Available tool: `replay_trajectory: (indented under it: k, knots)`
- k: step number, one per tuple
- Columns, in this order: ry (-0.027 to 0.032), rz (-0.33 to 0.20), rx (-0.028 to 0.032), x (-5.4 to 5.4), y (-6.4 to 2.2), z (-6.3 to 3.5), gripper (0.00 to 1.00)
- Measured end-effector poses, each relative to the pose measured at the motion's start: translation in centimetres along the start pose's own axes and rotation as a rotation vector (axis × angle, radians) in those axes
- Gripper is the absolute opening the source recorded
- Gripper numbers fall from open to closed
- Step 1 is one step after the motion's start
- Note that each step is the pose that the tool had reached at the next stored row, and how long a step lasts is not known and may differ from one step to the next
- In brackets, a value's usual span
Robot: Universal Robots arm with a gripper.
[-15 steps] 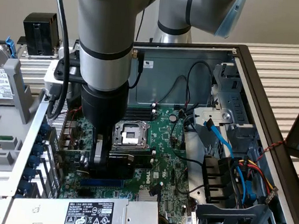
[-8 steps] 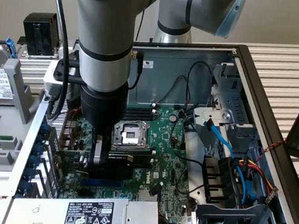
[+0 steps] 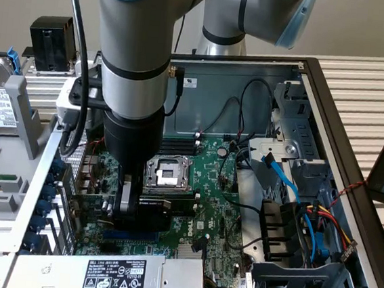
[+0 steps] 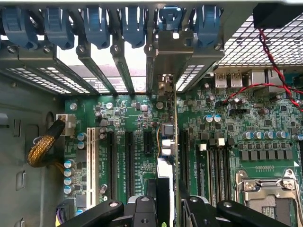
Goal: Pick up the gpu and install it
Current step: 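Insert the gpu into the slot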
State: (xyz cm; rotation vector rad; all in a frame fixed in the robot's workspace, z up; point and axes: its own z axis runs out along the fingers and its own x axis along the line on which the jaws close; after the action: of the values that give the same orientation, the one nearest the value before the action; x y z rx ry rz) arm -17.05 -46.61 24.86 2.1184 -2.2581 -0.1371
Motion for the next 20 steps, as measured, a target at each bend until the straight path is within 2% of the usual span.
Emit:
replay_trajectory:
  k: [20]
  knots:
    - [-0.0002, 0.000, 0.0000, 0.03, 0.01, 0.36, 0.27]
